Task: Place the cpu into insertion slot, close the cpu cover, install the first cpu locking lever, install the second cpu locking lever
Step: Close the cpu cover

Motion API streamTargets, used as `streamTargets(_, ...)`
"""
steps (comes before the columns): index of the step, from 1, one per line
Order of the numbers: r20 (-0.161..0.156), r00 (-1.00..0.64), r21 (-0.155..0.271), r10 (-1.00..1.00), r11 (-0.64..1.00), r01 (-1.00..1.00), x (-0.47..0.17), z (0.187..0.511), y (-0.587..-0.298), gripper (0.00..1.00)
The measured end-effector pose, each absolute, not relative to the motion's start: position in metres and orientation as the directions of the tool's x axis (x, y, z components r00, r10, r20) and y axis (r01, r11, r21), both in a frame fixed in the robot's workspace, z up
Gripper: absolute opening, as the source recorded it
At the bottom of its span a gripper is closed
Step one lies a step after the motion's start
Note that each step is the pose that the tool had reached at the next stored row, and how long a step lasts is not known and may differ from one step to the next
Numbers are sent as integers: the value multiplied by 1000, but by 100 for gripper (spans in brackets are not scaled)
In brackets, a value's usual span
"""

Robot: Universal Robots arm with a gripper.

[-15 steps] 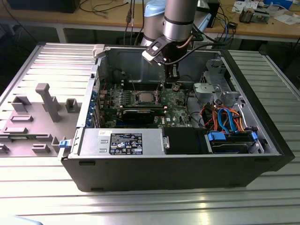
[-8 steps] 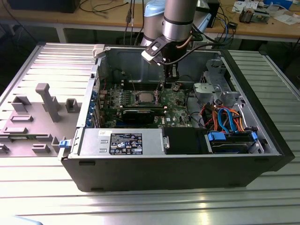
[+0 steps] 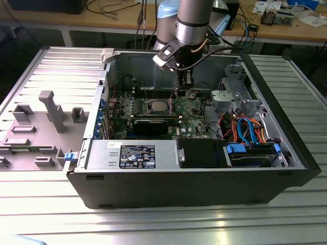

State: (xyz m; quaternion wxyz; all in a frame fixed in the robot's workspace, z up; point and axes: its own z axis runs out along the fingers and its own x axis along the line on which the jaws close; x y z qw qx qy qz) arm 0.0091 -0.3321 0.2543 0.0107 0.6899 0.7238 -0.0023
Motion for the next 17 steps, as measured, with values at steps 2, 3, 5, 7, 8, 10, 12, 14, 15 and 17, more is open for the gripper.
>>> streamTargets(2,-19,-48,11,999,48,999,8,254,-332,11)
streamTargets(3,-19,-48,11,999,48,999,7,254,-332,11)
streamTargets(5,-19,-48,11,999,48,999,6,254,-332,11)
streamTargets(7,-19,-48,10,999,48,999,6,254,-332,11)
streamTargets(8,-19,-48,10,999,48,999,5,254,-332,11)
streamTargets(10,-19,-48,10,999,48,999,4,254,-332,11)
streamTargets(12,-19,-48,10,999,48,999,4,254,-332,11)
streamTargets(14,-19,-48,10,999,48,999,3,254,-332,11)
streamTargets(15,-19,-48,10,999,48,999,2,254,-332,11)
streamTargets(17,-19,-48,10,999,48,999,1,254,-332,11)
